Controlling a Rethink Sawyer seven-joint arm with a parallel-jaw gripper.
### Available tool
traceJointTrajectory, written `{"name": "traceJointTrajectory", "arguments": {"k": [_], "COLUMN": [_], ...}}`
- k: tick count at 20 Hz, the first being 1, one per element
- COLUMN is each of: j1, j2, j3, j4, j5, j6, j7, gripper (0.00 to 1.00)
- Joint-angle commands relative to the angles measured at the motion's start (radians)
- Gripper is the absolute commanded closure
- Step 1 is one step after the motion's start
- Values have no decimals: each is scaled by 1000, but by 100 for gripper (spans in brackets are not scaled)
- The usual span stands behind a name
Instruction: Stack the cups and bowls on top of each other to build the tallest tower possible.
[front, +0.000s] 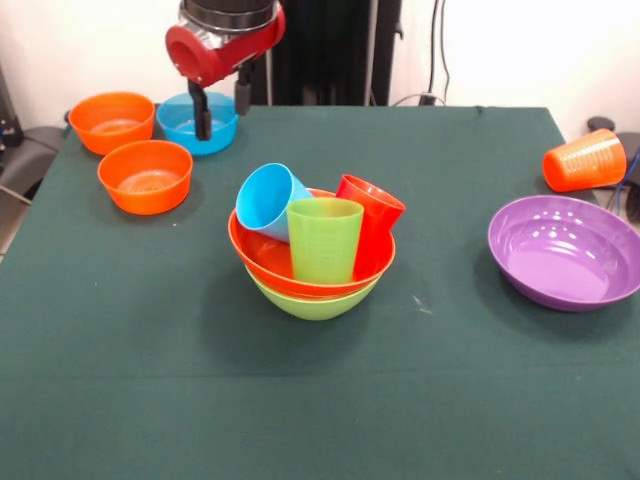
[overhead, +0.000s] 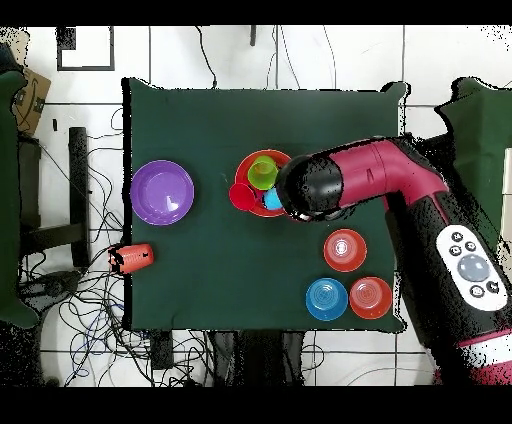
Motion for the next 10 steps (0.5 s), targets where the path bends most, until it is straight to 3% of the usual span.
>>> {"name": "traceJointTrajectory", "arguments": {"k": [1,10], "j1": [76,141], "j2": [64,60], "j3": [-76,-88], "j4": [-107,-176], "j5": [-172,-214], "j6": [204,331], "j7": [-420,-456], "gripper": [0,0]}}
